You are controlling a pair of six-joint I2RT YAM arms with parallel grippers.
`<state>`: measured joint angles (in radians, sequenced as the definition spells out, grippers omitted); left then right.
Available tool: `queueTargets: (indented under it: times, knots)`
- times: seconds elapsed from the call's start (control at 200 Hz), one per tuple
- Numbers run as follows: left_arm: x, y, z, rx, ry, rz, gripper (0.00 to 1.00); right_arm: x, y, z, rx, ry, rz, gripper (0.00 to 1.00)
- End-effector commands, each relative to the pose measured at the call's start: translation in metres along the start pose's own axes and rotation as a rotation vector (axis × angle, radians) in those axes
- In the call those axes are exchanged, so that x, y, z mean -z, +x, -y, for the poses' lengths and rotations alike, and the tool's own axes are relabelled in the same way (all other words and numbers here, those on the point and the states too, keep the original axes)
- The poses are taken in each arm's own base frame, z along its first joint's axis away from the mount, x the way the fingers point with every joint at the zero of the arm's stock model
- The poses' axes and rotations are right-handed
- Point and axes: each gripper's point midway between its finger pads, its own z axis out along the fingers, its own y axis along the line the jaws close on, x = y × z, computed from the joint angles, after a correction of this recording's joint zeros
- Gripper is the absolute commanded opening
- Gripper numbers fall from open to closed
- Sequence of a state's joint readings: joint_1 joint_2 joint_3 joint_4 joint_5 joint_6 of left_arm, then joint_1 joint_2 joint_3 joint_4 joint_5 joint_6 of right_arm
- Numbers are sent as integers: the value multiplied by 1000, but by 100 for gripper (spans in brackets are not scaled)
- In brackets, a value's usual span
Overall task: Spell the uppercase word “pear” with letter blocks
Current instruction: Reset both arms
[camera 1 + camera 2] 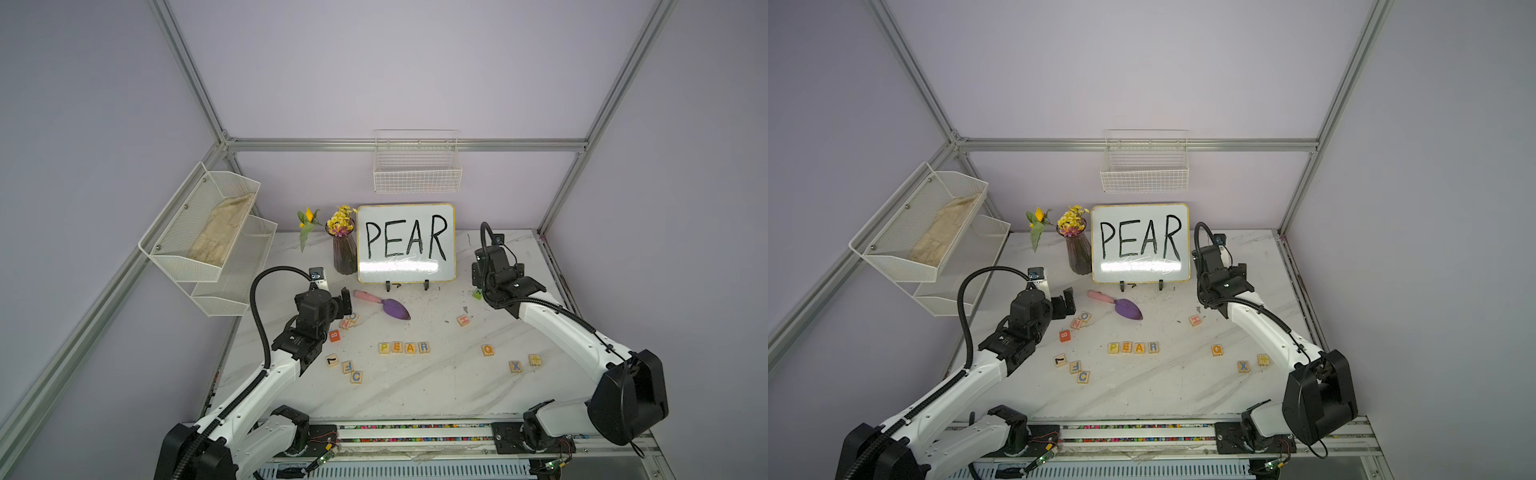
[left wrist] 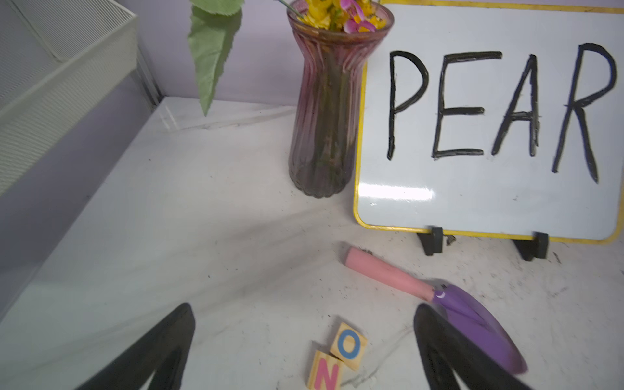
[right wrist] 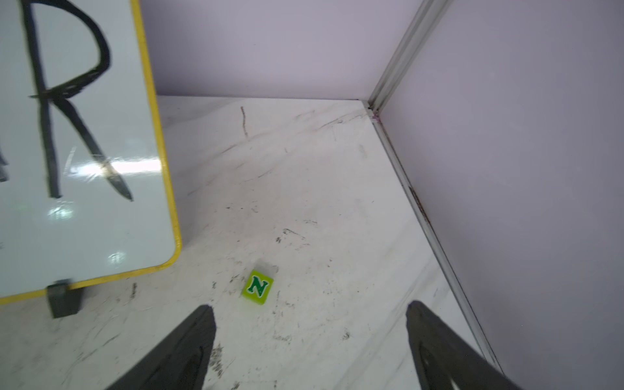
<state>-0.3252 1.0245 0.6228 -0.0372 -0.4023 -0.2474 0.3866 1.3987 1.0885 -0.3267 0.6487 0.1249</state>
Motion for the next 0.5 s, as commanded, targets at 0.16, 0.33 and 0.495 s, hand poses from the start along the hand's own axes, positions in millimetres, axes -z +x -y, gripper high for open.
queueTargets:
  times: [0.16,0.33,0.495]
  knots:
    - [-17,-26,-74,-21,-243,202,100,-40,23,54,-80,188,77,97]
    - [-32,-4,-102,23,-301,234,100,-51,55,93,-134,350,45,97]
    - [-55,28,-106,32,-329,170,100,-62,74,97,-120,340,87,97]
